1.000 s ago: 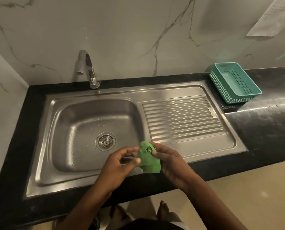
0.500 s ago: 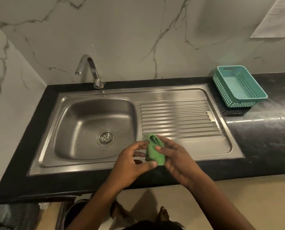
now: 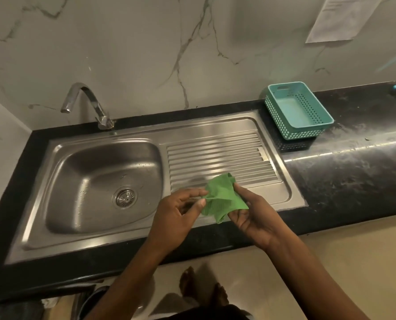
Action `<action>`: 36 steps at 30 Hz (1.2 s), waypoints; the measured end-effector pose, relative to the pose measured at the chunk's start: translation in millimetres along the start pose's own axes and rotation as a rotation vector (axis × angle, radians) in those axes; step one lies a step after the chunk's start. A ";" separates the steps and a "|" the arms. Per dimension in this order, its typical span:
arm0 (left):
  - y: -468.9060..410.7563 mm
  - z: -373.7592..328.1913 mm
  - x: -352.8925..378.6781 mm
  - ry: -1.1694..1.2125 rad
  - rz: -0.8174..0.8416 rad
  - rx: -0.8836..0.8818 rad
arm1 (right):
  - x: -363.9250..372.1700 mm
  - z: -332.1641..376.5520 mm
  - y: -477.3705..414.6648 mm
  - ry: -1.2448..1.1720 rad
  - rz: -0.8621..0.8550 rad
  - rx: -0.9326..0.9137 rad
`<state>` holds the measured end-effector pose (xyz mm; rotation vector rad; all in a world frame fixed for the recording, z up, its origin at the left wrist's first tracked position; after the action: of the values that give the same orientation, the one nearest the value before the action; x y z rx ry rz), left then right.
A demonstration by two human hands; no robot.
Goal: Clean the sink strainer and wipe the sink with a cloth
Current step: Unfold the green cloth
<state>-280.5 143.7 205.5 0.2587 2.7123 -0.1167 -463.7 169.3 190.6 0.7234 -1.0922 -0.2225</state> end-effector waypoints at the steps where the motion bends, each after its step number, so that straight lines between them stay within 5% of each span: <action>1: -5.8 -0.3 1.8 0.059 -0.009 -0.001 | -1.4 3.9 0.0 -0.036 -0.014 -0.006; 5: -27.4 -1.9 13.3 0.328 0.134 0.024 | -10.6 13.0 -0.5 -0.126 -0.078 -0.025; 9: -51.8 -5.2 28.3 0.220 0.211 0.064 | -16.3 12.7 6.1 -0.134 -0.054 0.002; 14: -77.0 7.9 59.8 0.104 0.296 -0.226 | -25.1 19.8 15.0 -0.105 -0.010 -0.003; 19: -70.9 6.8 104.4 0.379 0.597 -0.416 | -36.3 37.6 20.2 -0.137 0.048 -0.017; 26: -95.9 -16.7 151.1 0.448 0.509 -0.459 | -71.8 87.7 20.4 0.141 -0.007 -0.084; 36: -147.7 -79.0 247.4 0.310 0.430 -0.398 | -90.9 245.7 18.4 0.627 -0.101 -0.256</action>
<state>-563.0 49.0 182.9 0.7785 2.8239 0.6245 -722.4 124.7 200.1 0.5609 -0.4212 -0.1976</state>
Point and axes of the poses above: each hand's wrist, its own y-axis away from the middle knuckle, its own x-axis out of the palm, z = x × y, the point moved 6 cm from there along -y, towards the middle knuckle, and after that the axes turned 10 degrees about -y, right-handed, at the moved point
